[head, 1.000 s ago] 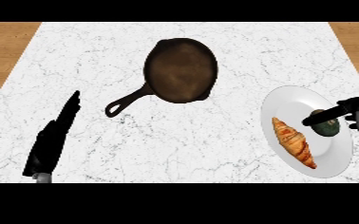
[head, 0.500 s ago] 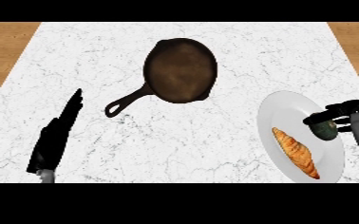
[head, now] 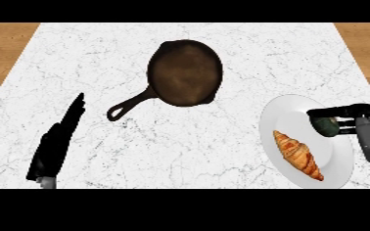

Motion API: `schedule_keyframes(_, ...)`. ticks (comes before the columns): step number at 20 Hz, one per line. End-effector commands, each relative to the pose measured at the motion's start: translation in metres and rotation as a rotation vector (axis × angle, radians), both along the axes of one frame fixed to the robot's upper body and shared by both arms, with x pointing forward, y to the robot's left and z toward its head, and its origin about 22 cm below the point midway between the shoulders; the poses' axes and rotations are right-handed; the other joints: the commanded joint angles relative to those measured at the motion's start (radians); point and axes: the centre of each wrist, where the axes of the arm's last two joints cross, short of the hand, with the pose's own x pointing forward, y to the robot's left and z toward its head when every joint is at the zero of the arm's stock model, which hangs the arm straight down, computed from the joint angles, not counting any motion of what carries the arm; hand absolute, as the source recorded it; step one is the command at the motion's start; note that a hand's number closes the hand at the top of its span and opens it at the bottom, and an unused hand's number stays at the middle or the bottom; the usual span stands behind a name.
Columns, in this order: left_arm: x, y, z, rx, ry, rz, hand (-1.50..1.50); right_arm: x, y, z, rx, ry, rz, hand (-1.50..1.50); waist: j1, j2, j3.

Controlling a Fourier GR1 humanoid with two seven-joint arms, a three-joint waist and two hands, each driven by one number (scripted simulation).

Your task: Pick the squash from the plate and place it in the pan

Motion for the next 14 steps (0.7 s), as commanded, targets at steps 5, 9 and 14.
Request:
schedule_keyframes(5, 0.002, 0.007, 0.005, 0.016, -0.003, 0.032, 0.0, -0.017, 0.076, -0.009, -0.118, -0.059, 0.102, 1.5, -0.025, -0.006, 0.011)
schedule_keyframes(9, -0.007, 0.003, -0.009, 0.009, 0.041, 0.017, 0.0, -0.031, 0.181, -0.038, -0.26, -0.057, 0.316, 1.5, -0.007, -0.014, 0.005)
schedule_keyframes(14, -0.014, 0.003, -0.012, 0.009, 0.025, 0.028, 0.0, -0.031, 0.204, -0.001, -0.578, -0.271, 0.338, 1.5, -0.025, -0.025, 0.003)
